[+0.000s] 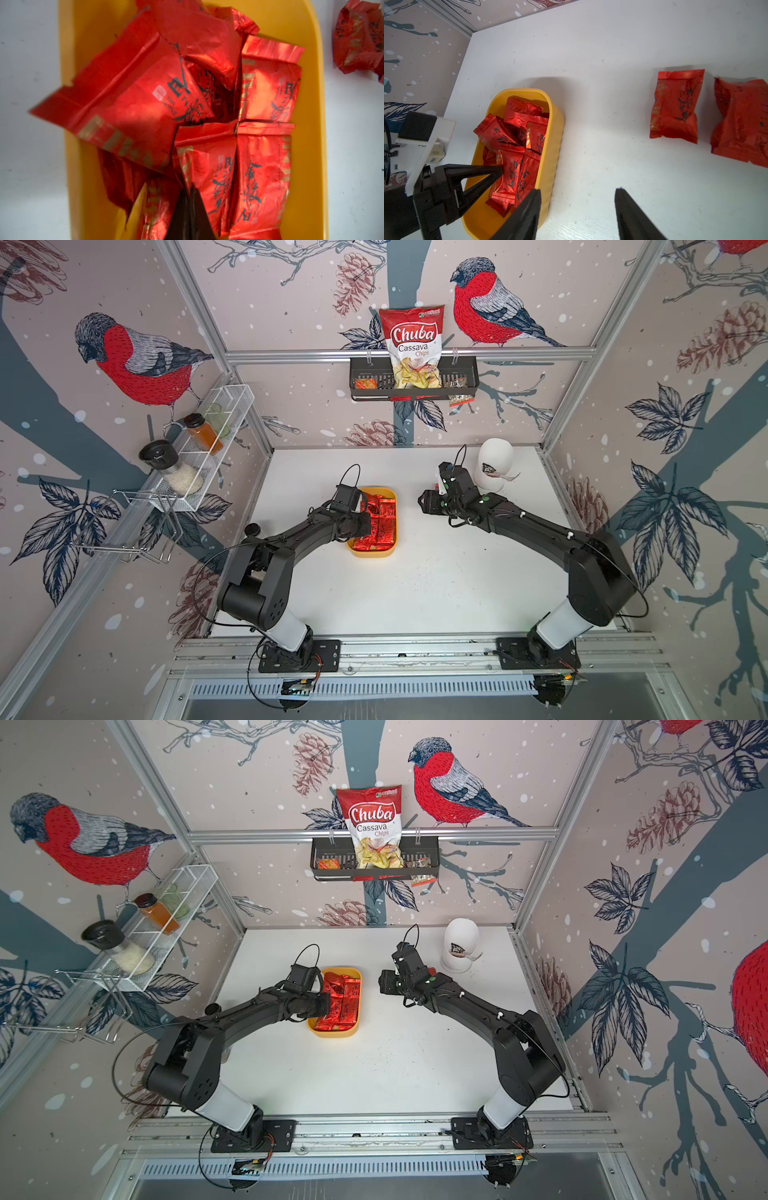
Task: Take the tea bags out of the storage box
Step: Pick up the tea bag from the storage box, then place the tea bag at the center of the board.
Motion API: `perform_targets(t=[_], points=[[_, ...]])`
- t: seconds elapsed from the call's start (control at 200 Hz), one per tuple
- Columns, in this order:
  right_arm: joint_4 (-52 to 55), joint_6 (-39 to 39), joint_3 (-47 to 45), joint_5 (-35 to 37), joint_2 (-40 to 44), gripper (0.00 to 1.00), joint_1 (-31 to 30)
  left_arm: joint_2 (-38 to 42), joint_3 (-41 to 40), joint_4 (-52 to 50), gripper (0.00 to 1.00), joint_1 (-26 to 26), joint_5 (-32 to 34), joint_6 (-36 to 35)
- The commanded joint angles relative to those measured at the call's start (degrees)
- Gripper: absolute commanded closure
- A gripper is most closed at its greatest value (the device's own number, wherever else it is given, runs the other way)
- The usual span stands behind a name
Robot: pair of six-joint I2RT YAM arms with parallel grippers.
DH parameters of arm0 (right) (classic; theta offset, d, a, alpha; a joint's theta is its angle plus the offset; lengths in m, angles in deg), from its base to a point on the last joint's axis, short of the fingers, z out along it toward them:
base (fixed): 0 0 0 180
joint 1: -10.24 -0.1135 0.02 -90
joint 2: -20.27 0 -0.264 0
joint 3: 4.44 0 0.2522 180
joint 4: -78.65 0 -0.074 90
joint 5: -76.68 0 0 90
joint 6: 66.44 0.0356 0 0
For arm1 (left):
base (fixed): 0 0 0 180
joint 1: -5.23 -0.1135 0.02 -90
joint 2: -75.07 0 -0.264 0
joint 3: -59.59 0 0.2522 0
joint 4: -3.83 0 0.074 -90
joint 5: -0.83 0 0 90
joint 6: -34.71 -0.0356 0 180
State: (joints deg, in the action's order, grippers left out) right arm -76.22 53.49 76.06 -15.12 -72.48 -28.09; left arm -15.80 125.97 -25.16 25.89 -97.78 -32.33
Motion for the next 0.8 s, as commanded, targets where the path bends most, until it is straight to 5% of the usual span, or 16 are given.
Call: perform_targets(t=[0.0, 0.235, 0.445, 0.795], points=[[-1.01, -0.49, -0.29, -0.46, 1.05, 0.38, 0.18, 1.50, 0.65, -0.81, 1.00, 0.04, -0.22, 0.99], [-0.35, -0.88, -0.64, -0.75, 4.39, 0.39, 0.61, 7.66, 6.77, -7.86, 1.00, -0.01, 1.84, 0.81], [1.29, -1.28, -2.49, -1.55, 10.96, 0.39, 4.23, 9.06, 11.22, -7.84, 1.00, 2.26, -2.95, 4.73], [3.67, -2.24, -10.80, -4.38, 27.36, 0.38, 13.36, -10.44, 25.78, -0.14, 1.00, 12.25, -4.39, 10.25]])
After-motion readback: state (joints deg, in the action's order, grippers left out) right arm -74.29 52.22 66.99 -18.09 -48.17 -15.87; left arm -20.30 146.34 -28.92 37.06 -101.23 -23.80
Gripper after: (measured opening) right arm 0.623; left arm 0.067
